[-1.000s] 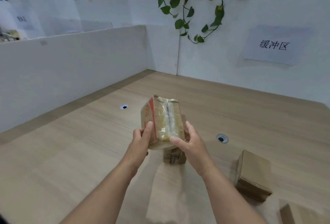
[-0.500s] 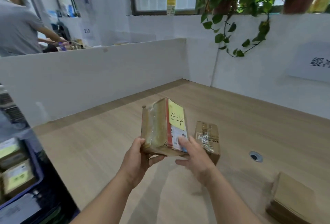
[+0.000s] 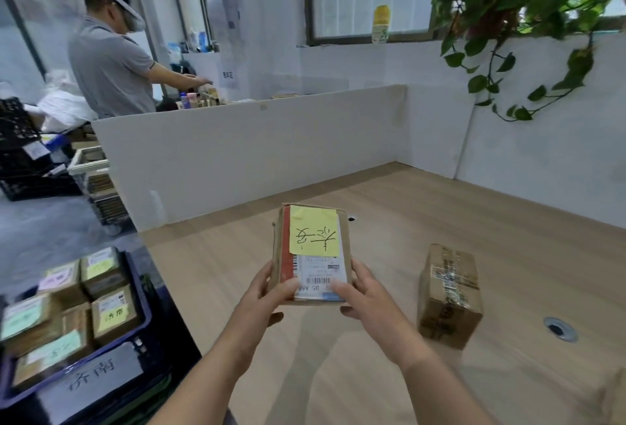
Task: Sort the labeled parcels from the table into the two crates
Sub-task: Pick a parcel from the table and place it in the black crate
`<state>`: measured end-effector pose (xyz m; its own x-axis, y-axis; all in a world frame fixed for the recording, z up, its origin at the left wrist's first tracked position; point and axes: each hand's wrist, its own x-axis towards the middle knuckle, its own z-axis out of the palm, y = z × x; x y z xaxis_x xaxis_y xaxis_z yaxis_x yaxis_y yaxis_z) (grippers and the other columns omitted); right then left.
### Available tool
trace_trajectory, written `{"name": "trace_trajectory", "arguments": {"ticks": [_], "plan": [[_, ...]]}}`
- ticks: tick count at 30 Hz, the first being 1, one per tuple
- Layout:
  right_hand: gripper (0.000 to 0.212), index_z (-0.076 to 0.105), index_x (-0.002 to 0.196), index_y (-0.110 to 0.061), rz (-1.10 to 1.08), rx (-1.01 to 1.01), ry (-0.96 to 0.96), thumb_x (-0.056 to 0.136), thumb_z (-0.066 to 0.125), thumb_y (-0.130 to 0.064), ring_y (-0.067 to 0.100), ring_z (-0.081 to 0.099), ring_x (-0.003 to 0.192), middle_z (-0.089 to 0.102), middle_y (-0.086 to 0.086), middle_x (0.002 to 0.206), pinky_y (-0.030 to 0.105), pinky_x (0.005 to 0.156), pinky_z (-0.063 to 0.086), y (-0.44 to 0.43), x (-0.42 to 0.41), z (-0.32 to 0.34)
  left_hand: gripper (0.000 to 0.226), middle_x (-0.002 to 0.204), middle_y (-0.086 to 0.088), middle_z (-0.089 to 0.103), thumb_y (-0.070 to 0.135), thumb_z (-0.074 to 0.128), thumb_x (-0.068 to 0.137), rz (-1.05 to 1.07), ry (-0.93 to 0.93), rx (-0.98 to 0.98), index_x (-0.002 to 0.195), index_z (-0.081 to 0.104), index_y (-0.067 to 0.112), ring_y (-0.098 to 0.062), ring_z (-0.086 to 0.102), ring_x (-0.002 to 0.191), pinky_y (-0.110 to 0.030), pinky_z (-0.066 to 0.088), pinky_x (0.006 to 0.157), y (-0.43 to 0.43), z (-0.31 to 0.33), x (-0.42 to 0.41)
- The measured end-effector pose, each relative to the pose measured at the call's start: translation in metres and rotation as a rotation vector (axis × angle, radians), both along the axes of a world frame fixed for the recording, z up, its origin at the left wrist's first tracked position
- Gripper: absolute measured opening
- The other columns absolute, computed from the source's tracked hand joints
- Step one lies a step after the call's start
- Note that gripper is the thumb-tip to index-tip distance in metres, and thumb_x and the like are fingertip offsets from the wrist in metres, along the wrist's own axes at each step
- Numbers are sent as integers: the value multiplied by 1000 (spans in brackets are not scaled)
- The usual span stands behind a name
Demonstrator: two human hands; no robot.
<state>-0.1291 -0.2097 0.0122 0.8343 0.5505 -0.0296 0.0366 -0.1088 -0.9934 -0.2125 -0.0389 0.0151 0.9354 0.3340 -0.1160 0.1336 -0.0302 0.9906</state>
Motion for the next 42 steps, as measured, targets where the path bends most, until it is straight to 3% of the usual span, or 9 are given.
{"name": "trace_trajectory", "arguments": {"ticks": [5, 9, 12, 15, 21, 24, 29, 37, 42], "plan": [[66, 41, 138, -37, 53, 68, 85, 79, 67, -52, 4, 56, 117, 62, -16, 124, 40, 97, 47, 55, -8, 11, 82, 98, -2, 73, 53, 65, 50, 121, -54, -50, 125, 53, 23, -21, 65, 97, -38, 48, 91, 76, 7, -31], [88, 39, 139, -37, 144, 91, 197, 59, 70, -58, 15, 54, 119, 62, -6, 127, 41, 93, 48, 112, -13, 13, 70, 98, -3, 73, 52, 61, 52, 124, -37, 7, 117, 59, 25, -27, 62, 99, -48, 42, 98, 142, 14, -64], [59, 59, 115, -30, 289, 20, 205, 60, 70, -49, 18, 60, 101, 70, -2, 111, 44, 92, 48, 159, -25, 15, 75, 112, 0, 69, 54, 63, 53, 126, -25, 1, 124, 54, 33, -22, 62, 106, -45, 44, 97, 192, 16, -91], [66, 60, 115, -13, 408, 17, 336, 55, 73, -37, 24, 62, 95, 69, 12, 115, 45, 89, 52, 211, -39, 8, 89, 122, 11, 61, 60, 68, 53, 243, -48, -47, 135, 40, 43, -11, 57, 111, -32, 41, 91, 237, 17, -117], [33, 63, 98, -5, 375, 178, 551, 69, 66, -19, 26, 63, 92, 71, 11, 90, 45, 90, 52, 337, -80, -9, 120, 139, 16, 46, 90, 63, 44, 489, -89, -200, 144, 10, 54, -15, 45, 129, -53, 27, 113, 314, -16, -170], [36, 63, 111, -14, 407, 235, 564, 77, 59, -24, 22, 66, 103, 73, 5, 106, 43, 93, 50, 395, -111, -19, 114, 150, 14, 33, 87, 62, 53, 456, -23, -189, 144, 0, 57, -15, 41, 133, -46, 30, 113, 336, -29, -191], [49, 60, 125, -18, 563, 139, 555, 80, 72, -31, 24, 65, 100, 70, 10, 117, 41, 90, 49, 468, -166, -44, 124, 138, 20, 47, 71, 71, 62, 605, -61, -207, 143, -19, 49, -7, 45, 128, -38, 37, 109, 371, -41, -217], [70, 40, 144, -32, 802, -57, 372, 82, 66, -52, 16, 63, 115, 65, -5, 127, 46, 101, 44, 525, -148, -63, 65, 114, 16, 67, 37, 55, 70, 924, -84, -180, 131, 40, 53, -12, 62, 107, -38, 51, 88, 436, -58, -253], [67, 38, 141, -34, 962, -104, 278, 79, 65, -34, 21, 66, 112, 67, -4, 124, 44, 96, 48, 569, -132, -67, 26, 105, 8, 69, 21, 48, 92, 960, 42, -184, 108, 55, 40, -9, 62, 95, -27, 45, 68, 466, -65, -235]]}}
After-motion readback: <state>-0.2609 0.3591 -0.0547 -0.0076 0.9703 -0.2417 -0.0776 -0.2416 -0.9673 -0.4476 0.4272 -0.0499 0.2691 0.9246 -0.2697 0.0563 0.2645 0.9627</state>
